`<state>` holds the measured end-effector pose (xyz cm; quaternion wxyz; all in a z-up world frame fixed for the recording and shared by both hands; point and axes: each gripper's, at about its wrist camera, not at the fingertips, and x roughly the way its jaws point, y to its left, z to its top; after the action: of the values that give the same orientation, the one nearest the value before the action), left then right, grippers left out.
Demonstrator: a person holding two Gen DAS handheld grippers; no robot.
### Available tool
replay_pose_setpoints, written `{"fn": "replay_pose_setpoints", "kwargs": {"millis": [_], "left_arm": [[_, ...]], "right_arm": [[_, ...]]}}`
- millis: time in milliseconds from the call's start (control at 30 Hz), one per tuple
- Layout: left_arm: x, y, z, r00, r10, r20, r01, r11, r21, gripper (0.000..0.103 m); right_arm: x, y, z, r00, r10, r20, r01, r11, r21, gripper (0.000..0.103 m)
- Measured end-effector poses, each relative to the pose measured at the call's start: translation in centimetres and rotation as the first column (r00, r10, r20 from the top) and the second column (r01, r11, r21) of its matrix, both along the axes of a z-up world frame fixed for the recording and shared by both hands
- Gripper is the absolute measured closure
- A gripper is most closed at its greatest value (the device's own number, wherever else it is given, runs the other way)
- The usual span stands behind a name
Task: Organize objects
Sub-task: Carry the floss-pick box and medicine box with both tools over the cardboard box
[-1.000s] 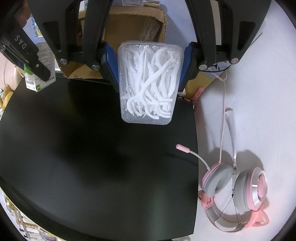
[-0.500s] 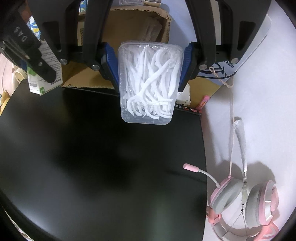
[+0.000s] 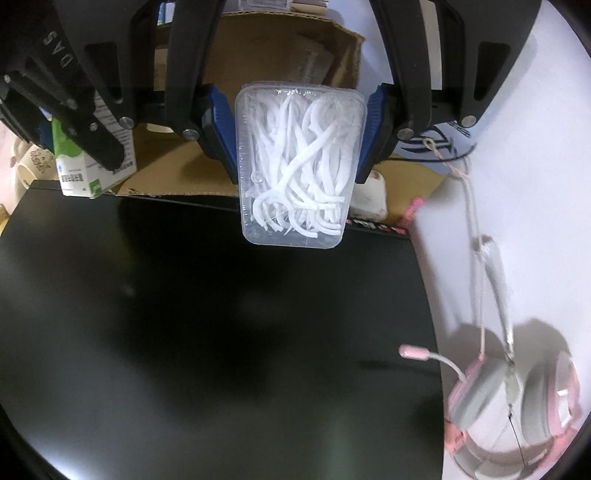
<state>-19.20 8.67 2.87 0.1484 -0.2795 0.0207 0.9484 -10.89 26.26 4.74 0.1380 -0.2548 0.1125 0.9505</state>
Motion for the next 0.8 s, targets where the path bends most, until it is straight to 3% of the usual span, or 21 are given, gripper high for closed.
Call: {"fn": "replay_pose_setpoints", "kwargs": {"millis": [167, 567, 800], "left_arm": [[-1.4, -0.5, -0.9, 0.999, -0.032, 0.04, 0.031, 0.999, 0.038, 0.046], [-2.7, 0.2, -2.5, 0.996, -0.024, 0.084, 0.024, 1.0, -0.002, 0.046], [-2.3, 1.1, -2.8, 0.988, -0.087, 0.128, 0.083, 0.996, 0.037, 0.046]], "right_arm": [[-0.6, -0.4, -0.5, 0.999, -0.024, 0.031, 0.022, 0.998, 0.053, 0.053], [-1.8, 0.0, -2.0, 0.995, -0.045, 0.094, 0.037, 0.996, 0.082, 0.053], [-1.9, -0.3, -2.0, 0.994, -0.05, 0.101, 0.04, 0.995, 0.096, 0.053]]}}
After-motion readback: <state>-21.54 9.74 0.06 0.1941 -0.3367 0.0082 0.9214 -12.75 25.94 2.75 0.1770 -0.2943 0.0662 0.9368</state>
